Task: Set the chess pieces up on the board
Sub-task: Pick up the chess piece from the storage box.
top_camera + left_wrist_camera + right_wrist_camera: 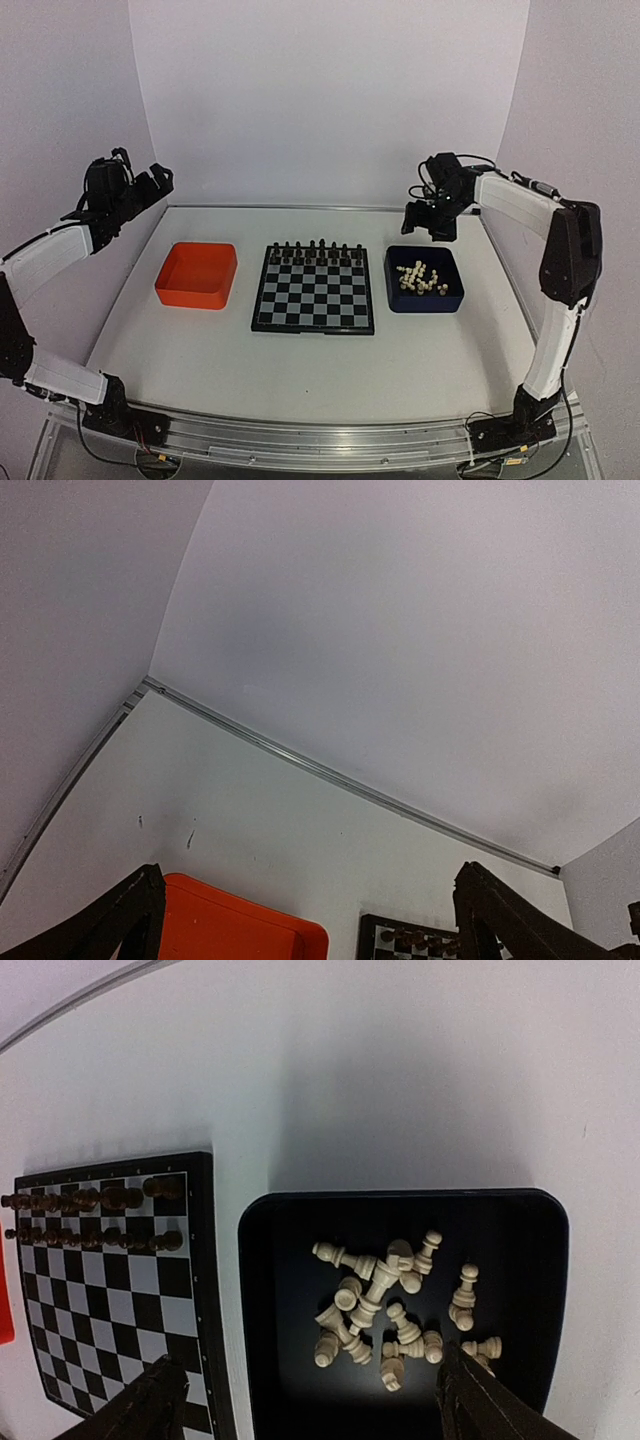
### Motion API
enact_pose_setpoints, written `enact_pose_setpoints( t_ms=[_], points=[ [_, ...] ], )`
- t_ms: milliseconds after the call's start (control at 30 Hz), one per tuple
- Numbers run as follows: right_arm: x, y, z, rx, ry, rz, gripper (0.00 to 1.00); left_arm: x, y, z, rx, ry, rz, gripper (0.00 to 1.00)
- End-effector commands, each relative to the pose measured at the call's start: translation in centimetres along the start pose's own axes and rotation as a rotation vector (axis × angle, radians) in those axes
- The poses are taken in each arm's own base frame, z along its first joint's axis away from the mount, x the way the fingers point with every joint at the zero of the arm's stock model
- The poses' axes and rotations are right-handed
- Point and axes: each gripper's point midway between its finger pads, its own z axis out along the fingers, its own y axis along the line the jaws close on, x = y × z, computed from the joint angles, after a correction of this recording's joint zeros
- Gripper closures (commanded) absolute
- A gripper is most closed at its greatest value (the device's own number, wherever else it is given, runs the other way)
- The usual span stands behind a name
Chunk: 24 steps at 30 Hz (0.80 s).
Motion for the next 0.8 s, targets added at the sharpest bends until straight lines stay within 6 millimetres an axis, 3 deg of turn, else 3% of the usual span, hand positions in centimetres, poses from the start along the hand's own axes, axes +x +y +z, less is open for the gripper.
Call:
enact_pose_setpoints(
  t_ms=[0, 400, 767],
  points=[
    [-0.9, 0.0, 1.7, 0.126, -0.034, 0.005, 0.21, -1.1, -1.5, 0.2, 0.043, 0.003, -0.002, 0.0],
    [2.5, 0.7, 6.9, 0.124, 0.095, 0.057, 0.45, -0.5, -1.0, 0.3, 0.022, 0.02, 0.013, 0.0],
    [3.9, -0.6, 8.9, 0.178, 0.136, 0.061, 0.58, 0.0, -0.6, 0.0, 0.01, 0.043, 0.014, 0.0]
  ],
)
